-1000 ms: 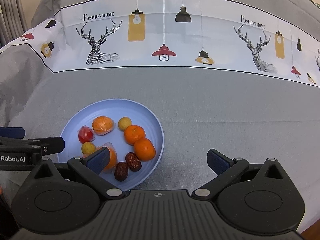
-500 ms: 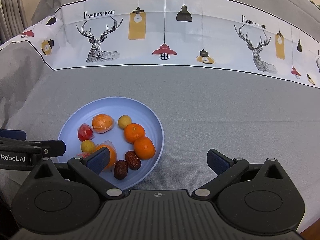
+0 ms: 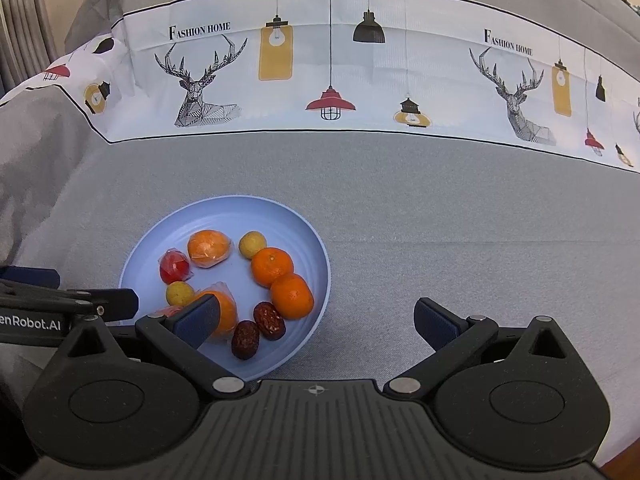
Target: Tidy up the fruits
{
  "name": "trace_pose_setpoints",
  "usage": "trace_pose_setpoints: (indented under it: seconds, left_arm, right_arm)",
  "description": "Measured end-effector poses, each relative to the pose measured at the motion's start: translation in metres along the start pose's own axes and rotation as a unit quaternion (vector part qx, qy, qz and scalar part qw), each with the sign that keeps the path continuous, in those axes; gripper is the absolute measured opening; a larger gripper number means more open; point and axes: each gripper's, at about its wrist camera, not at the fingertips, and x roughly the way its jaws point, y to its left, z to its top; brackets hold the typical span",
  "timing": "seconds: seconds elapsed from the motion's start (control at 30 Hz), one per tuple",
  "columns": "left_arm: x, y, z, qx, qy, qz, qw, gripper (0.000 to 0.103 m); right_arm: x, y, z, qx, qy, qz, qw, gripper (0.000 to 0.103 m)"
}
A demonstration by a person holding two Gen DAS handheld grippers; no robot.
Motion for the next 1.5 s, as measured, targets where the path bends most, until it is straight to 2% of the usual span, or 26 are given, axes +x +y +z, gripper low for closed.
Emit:
trace_pose_setpoints:
  seconds: [1.5]
  left_arm:
    - [0.0031,-0.0017,-0.0035,0.004,0.008,-0.004,1.0000,0.102]
  right_arm:
    - [0.0019,-0.0016,-0.0009,0.002,0.000,-0.001,1.000,0.102]
